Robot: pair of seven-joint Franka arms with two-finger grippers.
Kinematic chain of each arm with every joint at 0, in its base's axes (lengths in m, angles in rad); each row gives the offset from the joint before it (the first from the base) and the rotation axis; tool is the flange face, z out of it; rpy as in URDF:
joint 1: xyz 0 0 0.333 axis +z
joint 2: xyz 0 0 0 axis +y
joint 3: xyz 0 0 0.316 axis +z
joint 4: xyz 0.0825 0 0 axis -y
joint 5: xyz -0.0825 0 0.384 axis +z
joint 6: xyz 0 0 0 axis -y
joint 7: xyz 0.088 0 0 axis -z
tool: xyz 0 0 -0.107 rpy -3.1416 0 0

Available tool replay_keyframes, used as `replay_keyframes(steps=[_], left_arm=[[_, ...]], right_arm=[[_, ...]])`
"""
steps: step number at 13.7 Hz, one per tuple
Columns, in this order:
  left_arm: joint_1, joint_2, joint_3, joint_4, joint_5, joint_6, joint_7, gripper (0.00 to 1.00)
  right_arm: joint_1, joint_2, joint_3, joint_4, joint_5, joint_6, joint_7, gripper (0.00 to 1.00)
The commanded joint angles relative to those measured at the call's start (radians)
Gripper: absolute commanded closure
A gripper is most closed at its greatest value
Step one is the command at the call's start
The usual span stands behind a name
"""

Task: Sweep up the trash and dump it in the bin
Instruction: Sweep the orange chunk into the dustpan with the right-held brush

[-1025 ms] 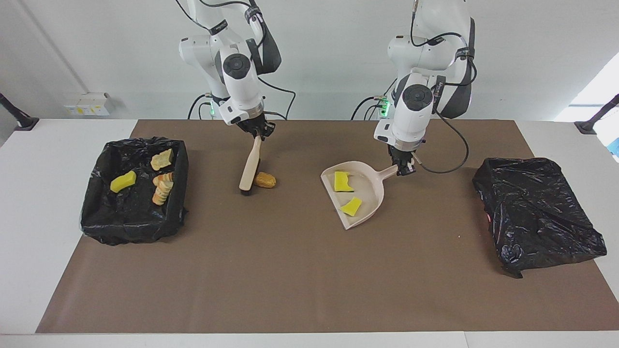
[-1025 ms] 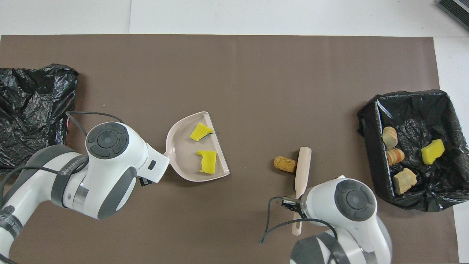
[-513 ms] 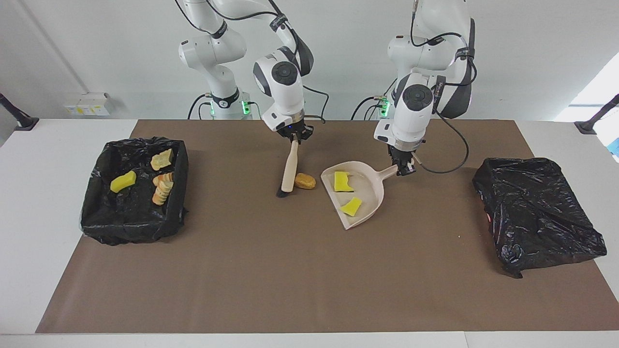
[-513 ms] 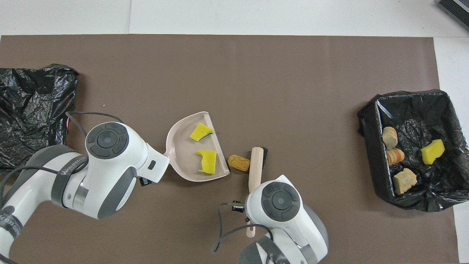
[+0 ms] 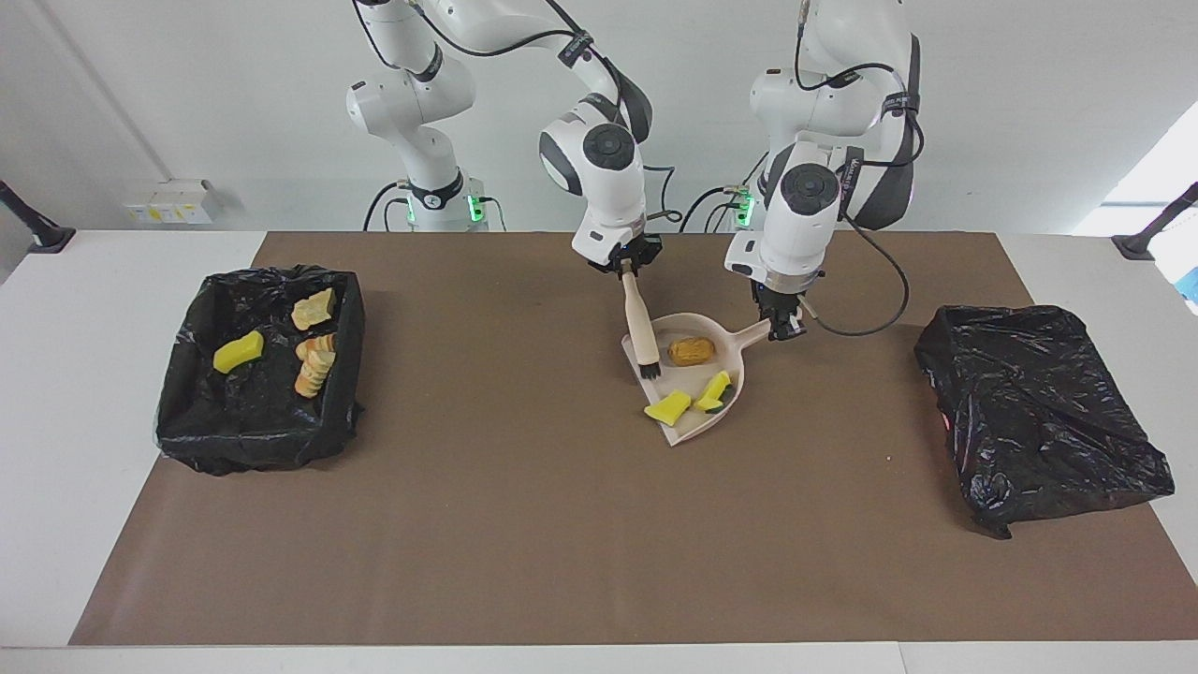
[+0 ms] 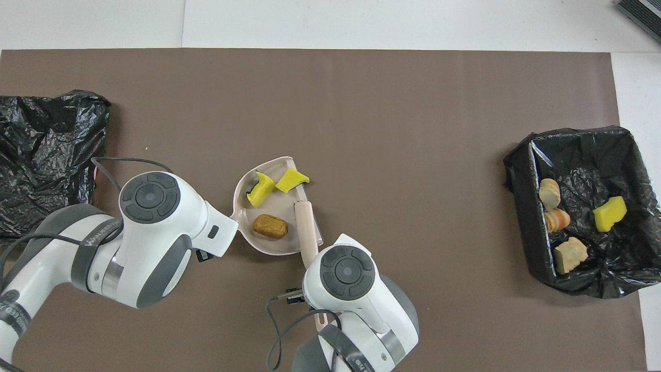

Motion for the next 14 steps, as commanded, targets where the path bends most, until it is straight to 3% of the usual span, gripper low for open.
replay_keyframes(steps=[1,7,9,14], left_arm=[[0.006,-0.028,-0.003,-0.033,-0.012,0.025,-0.005,1.00],[0.017,-0.017,-0.003,-0.021,-0.061,0.051,-0.051,1.00],[0.045,-0.031,-0.003,-0.015,-0.080,0.062,-0.049,1.00],[0.167,-0.098,0.002,0.046,-0.109,0.023,-0.013,1.00]], right_arm=[[-0.024,-0.017,0.001,0.024,0.018,-0.067,-0.041,1.00],[-0.134,-0.172,-0.008,0.024,-0.011,-0.277,-0.021,1.00],[-0.131,-0.200,-0.005,0.003,-0.081,-0.280,0.025,1.00],[-0.119,-0.234,0.002,-0.054,-0.083,-0.221,0.071,1.00]])
